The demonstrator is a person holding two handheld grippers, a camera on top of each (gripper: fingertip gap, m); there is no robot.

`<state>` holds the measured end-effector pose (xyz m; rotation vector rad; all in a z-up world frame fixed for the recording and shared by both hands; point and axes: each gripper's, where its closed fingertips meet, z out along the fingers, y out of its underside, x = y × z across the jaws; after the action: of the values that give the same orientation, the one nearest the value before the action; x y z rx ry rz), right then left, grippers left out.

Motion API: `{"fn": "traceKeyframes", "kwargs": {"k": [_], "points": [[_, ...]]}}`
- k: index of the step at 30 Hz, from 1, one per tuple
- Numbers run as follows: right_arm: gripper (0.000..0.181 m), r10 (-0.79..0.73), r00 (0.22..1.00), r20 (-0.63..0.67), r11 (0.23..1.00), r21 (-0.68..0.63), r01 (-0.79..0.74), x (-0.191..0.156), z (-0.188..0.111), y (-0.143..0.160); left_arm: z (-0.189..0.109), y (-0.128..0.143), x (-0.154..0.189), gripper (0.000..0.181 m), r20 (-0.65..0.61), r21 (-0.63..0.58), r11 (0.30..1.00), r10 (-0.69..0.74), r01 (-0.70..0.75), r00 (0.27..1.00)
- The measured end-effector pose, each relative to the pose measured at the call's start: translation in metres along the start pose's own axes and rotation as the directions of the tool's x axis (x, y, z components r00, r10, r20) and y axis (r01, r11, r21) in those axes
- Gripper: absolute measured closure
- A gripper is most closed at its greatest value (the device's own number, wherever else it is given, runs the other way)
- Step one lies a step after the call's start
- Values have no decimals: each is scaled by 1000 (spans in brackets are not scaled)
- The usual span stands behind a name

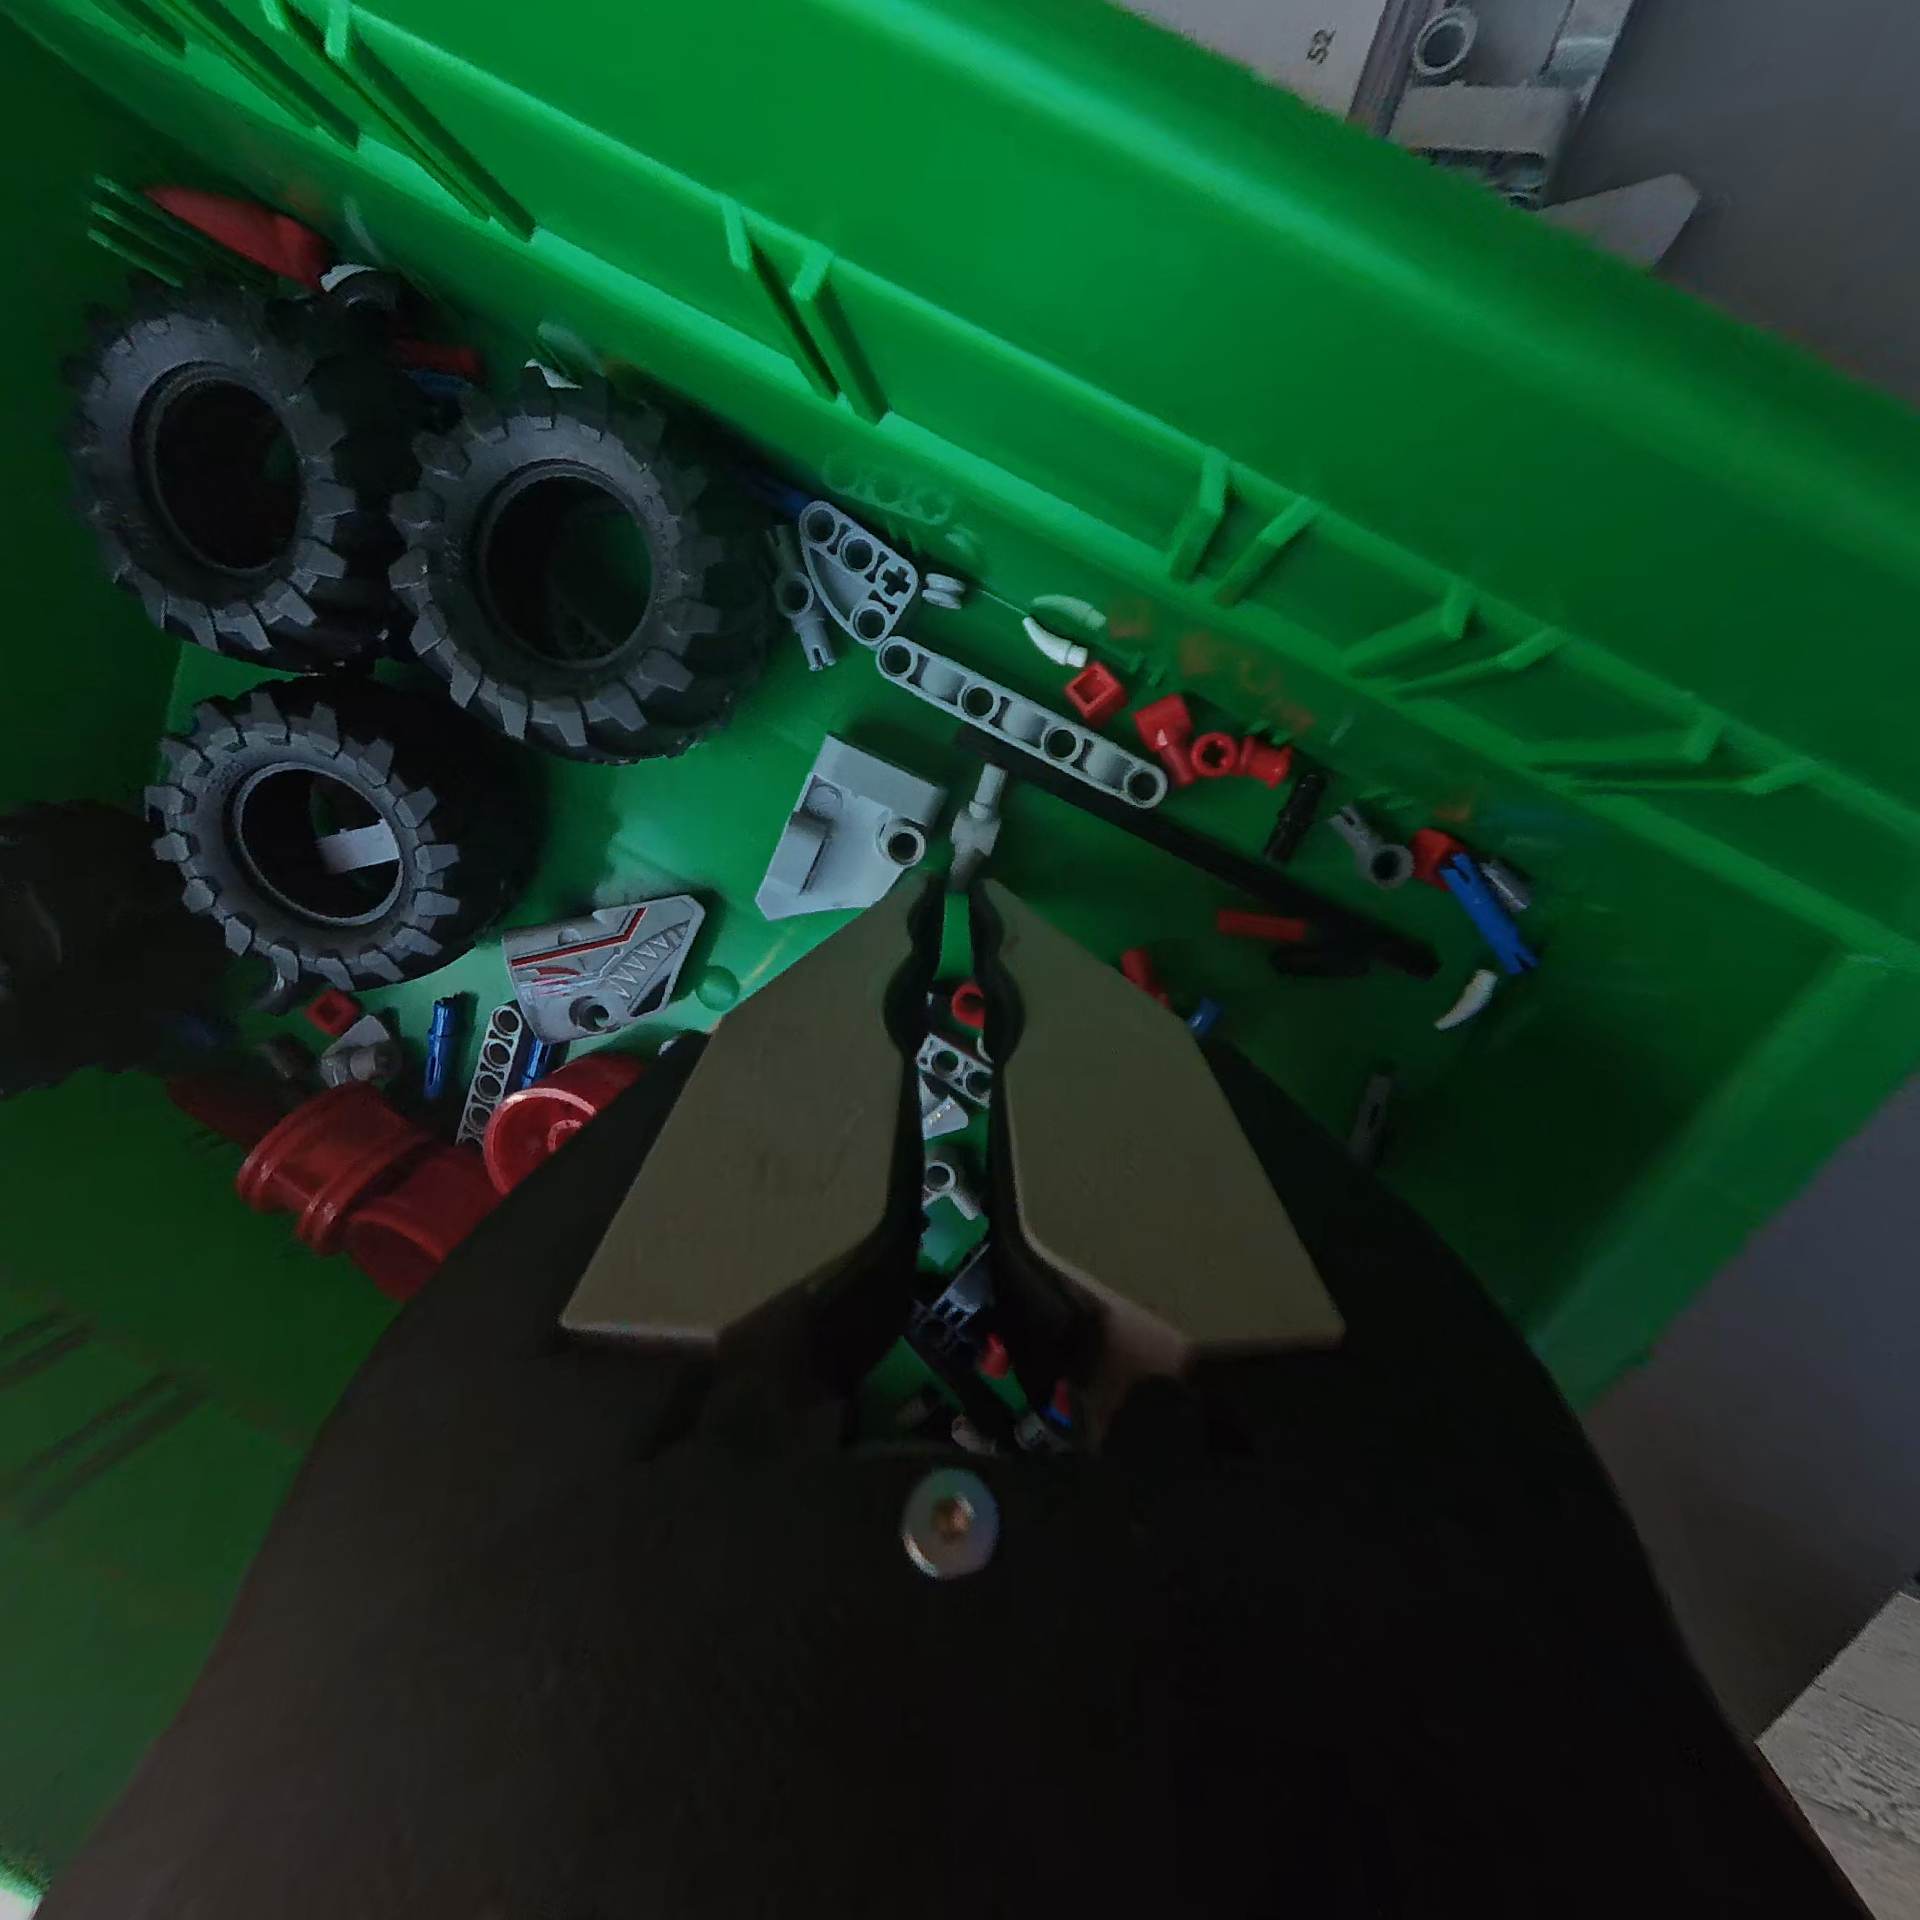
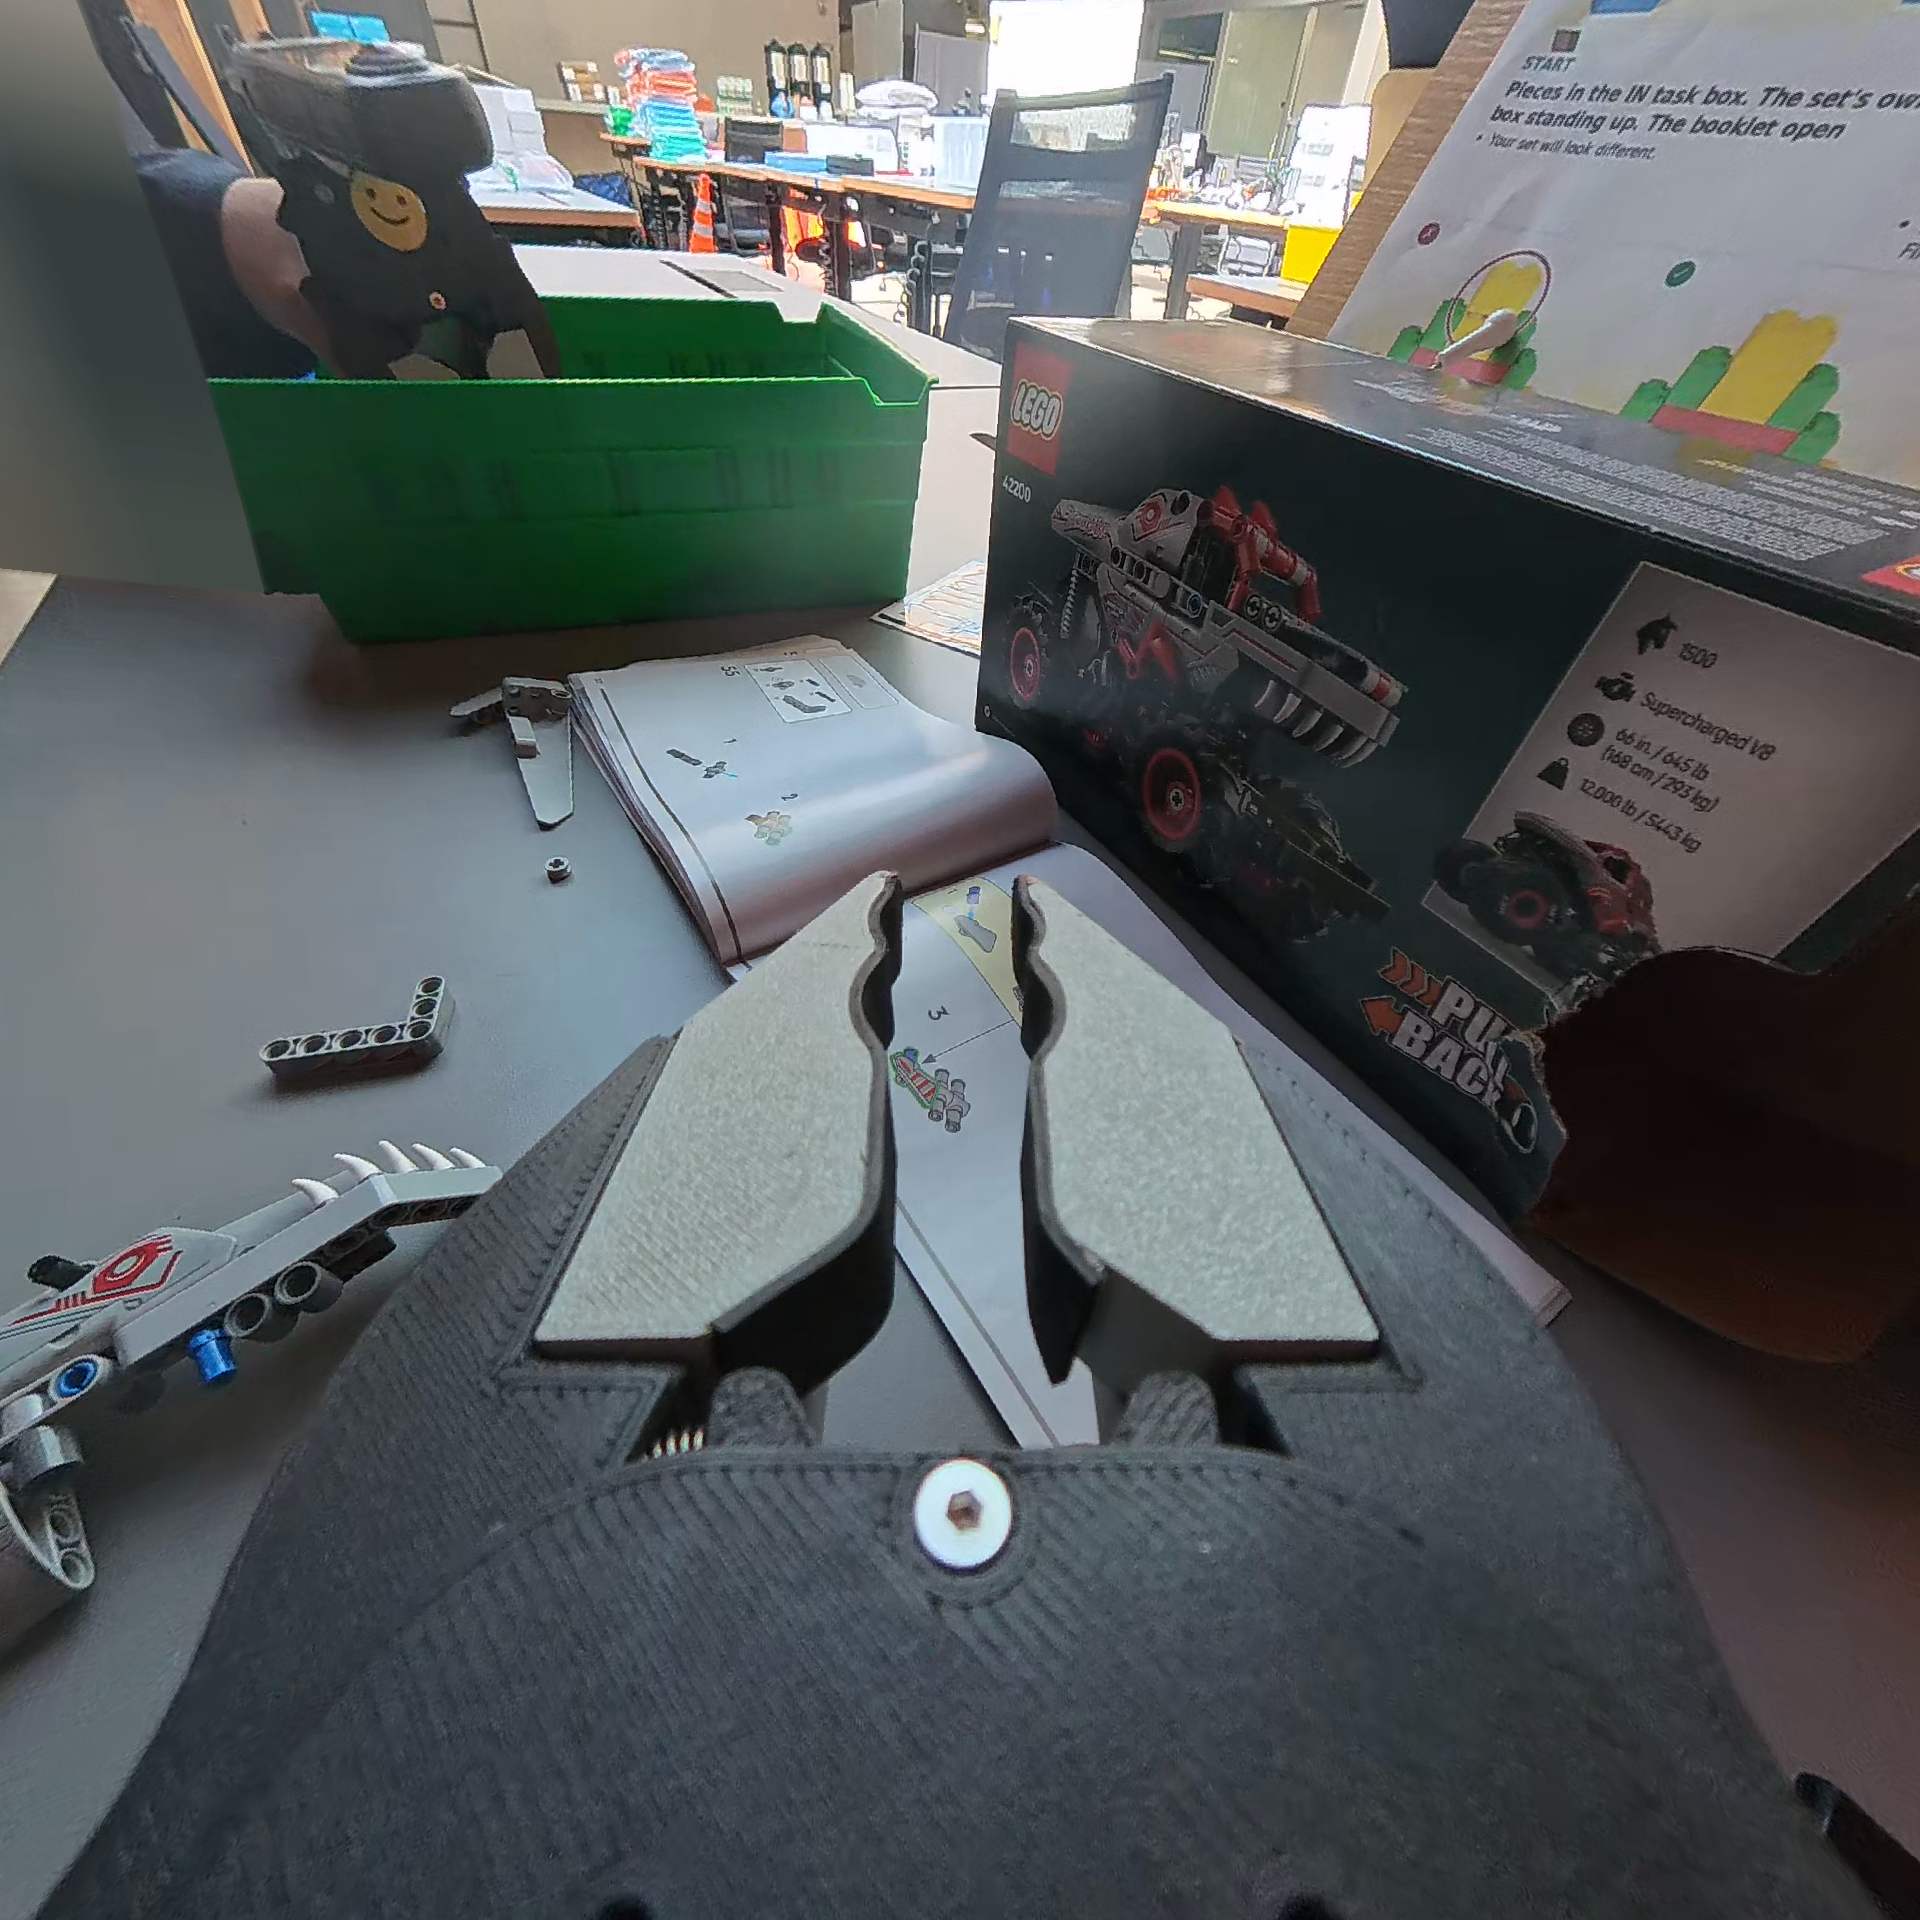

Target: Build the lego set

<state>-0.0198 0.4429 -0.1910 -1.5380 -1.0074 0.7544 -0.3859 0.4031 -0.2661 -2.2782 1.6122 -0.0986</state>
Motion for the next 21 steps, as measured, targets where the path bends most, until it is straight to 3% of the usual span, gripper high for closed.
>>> {"fn": "traceKeyframes", "kwargs": {"k": [11,17,21], "points": [[164,-1,1000,5,1000,0,1,-1,0,0,-21,5,-9,180,60,11,1000,-12,12,998],[164,4,1000,10,1000,6,-4,-2,-1,-1,-65,4,-19,179,167,59,998,-46,36,985],[165,10,1000,25,1000,20,-10,-3,-1,-3,-103,-15,-16,179,242,97,995,-24,1,970]]}}
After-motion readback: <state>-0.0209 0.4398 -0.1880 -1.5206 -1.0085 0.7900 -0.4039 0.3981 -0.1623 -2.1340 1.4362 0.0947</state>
